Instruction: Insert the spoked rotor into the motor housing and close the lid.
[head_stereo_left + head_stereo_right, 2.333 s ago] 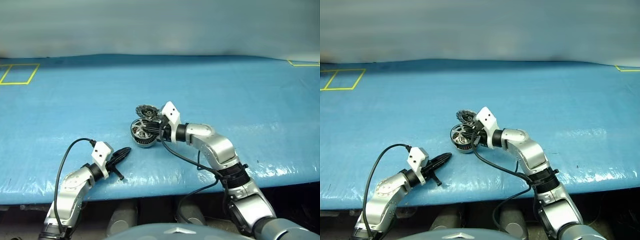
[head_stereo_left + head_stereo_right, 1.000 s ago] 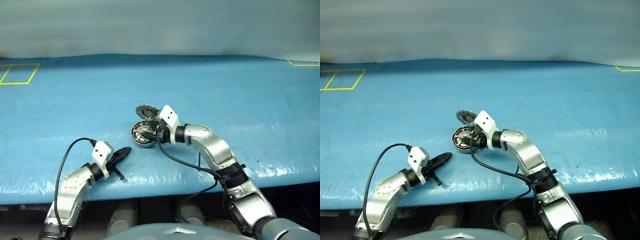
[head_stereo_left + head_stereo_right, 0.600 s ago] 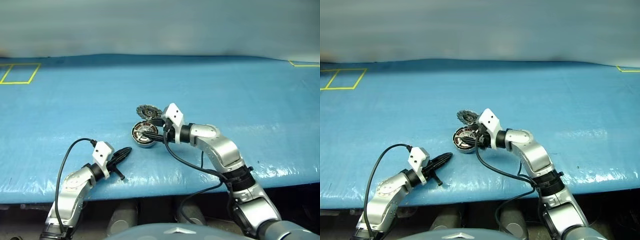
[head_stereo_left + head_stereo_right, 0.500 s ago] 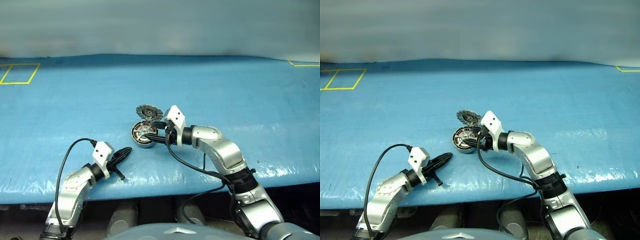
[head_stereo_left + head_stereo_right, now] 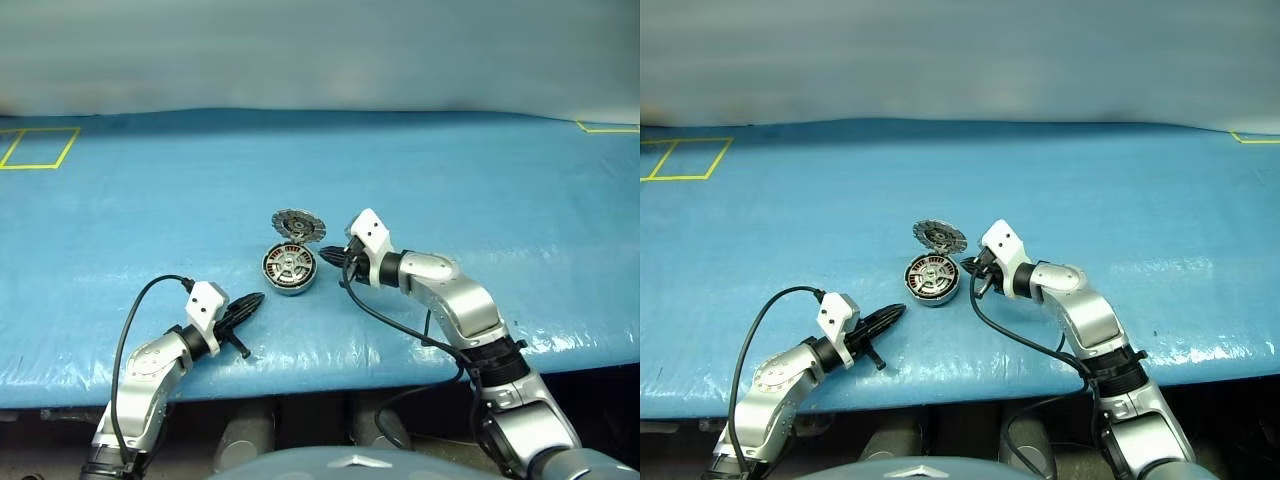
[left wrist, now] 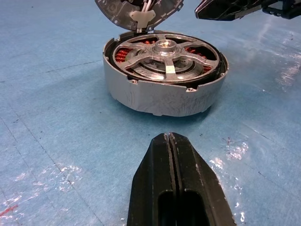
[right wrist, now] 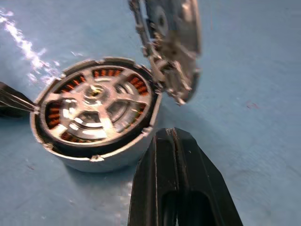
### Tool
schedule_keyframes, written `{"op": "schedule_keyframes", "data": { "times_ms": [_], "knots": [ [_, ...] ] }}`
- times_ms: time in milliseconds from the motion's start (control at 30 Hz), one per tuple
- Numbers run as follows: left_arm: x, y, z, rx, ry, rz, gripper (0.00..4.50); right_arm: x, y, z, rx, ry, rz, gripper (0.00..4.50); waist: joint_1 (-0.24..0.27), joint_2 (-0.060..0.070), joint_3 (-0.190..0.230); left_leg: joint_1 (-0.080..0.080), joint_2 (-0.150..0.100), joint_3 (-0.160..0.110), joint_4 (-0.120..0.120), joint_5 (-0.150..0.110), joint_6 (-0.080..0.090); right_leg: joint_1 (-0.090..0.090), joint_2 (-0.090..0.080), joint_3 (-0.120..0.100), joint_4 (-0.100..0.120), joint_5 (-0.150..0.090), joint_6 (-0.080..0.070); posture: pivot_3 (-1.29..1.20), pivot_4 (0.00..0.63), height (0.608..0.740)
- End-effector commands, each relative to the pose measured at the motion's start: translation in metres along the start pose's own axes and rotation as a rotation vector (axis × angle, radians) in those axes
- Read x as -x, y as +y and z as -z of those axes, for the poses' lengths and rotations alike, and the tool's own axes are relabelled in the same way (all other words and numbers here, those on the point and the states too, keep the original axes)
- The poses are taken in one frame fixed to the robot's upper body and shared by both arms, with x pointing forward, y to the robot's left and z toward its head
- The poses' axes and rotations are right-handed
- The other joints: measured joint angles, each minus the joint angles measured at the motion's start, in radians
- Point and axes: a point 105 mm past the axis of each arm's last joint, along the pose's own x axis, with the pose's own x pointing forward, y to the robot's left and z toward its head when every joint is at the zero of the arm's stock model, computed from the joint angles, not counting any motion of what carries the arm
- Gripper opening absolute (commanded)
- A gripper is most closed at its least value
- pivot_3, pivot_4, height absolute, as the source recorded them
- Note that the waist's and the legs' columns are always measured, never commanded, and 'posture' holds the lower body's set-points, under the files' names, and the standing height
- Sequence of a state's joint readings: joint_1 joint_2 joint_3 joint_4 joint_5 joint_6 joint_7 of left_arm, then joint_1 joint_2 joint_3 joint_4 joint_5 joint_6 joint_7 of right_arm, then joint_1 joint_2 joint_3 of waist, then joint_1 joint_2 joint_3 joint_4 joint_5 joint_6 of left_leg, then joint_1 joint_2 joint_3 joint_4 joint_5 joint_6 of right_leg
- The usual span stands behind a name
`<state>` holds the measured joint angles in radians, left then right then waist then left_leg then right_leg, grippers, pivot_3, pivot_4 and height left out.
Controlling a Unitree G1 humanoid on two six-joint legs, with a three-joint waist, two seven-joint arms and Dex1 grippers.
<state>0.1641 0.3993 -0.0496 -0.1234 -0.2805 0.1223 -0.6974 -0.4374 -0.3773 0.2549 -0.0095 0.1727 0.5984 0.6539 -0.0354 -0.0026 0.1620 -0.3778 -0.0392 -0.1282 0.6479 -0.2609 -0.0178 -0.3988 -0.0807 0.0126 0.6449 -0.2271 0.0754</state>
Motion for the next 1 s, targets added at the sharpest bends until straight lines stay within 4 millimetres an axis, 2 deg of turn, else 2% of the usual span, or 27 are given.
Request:
{"op": "schedule_keyframes", "data": {
  "times_ms": [33, 133, 267, 367, 433, 700, 833, 1000],
  "knots": [
    [-0.001, 0.0, -0.006, -0.021, -0.027, -0.004, 0.0, -0.004, -0.028, -0.006, 0.09, 0.025, 0.147, 0.01, -0.001, 0.0, 0.0, 0.0, 0.0, 0.0, 0.0, 0.0, 0.0, 0.0, 0.0, 0.0, 0.0, 0.0, 0.0, 0.0, 0.15, 0.74],
    [0.001, 0.0, -0.007, -0.019, -0.031, -0.011, 0.0, -0.014, -0.049, -0.019, 0.089, -0.005, 0.231, 0.01, -0.005, 0.0, 0.0, 0.0, 0.001, 0.001, -0.001, 0.0, 0.0, -0.001, 0.0, 0.001, 0.0, 0.001, -0.001, 0.0, 0.15, 0.74],
    [0.004, 0.001, -0.008, -0.018, -0.038, -0.019, 0.0, -0.026, -0.044, -0.045, 0.048, -0.117, 0.161, 0.01, -0.004, 0.0, 0.0, 0.0, 0.001, 0.002, -0.001, 0.0, 0.0, -0.001, 0.001, 0.001, 0.0, 0.002, -0.002, 0.0, 0.15, 0.74],
    [0.007, 0.001, -0.009, -0.016, -0.04, -0.025, 0.0, -0.028, -0.018, -0.076, -0.017, -0.26, -0.029, 0.01, -0.003, 0.0, 0.0, 0.0, 0.001, 0.002, -0.001, 0.0, 0.0, -0.001, 0.001, 0.001, 0.0, 0.002, -0.002, 0.0, 0.15, 0.74],
    [0.008, 0.001, -0.009, -0.017, -0.04, -0.032, 0.0, -0.027, -0.002, -0.086, -0.024, -0.298, -0.133, 0.01, -0.003, 0.001, 0.0, 0.0, 0.001, 0.001, -0.001, 0.0, 0.0, -0.001, 0.001, 0.001, 0.0, 0.002, -0.002, 0.0, 0.15, 0.74],
    [0.014, 0.004, -0.007, -0.016, -0.033, -0.053, 0.0, -0.015, 0.032, -0.076, -0.014, -0.281, -0.285, 0.01, -0.001, 0.001, 0.0, 0.0, 0.001, 0.0, -0.001, 0.0, 0.0, -0.001, 0.001, 0.001, 0.0, 0.002, -0.002, 0.0, 0.15, 0.74],
    [0.014, 0.003, -0.006, -0.011, -0.03, -0.053, 0.0, -0.013, 0.041, -0.06, -0.009, -0.228, -0.292, 0.01, -0.002, 0.001, 0.0, 0.0, 0.001, 0.001, -0.001, 0.0, 0.0, -0.001, 0.001, 0.001, 0.0, 0.002, -0.002, 0.0, 0.15, 0.74],
    [0.013, 0.002, -0.005, -0.007, -0.029, -0.049, 0.0, -0.02, 0.053, -0.031, -0.003, -0.123, -0.302, 0.01, -0.002, 0.001, 0.0, 0.0, 0.001, 0.001, -0.001, 0.0, 0.0, -0.001, 0.001, 0.001, 0.0, 0.002, -0.002, 0.0, 0.15, 0.74]
  ]
}}
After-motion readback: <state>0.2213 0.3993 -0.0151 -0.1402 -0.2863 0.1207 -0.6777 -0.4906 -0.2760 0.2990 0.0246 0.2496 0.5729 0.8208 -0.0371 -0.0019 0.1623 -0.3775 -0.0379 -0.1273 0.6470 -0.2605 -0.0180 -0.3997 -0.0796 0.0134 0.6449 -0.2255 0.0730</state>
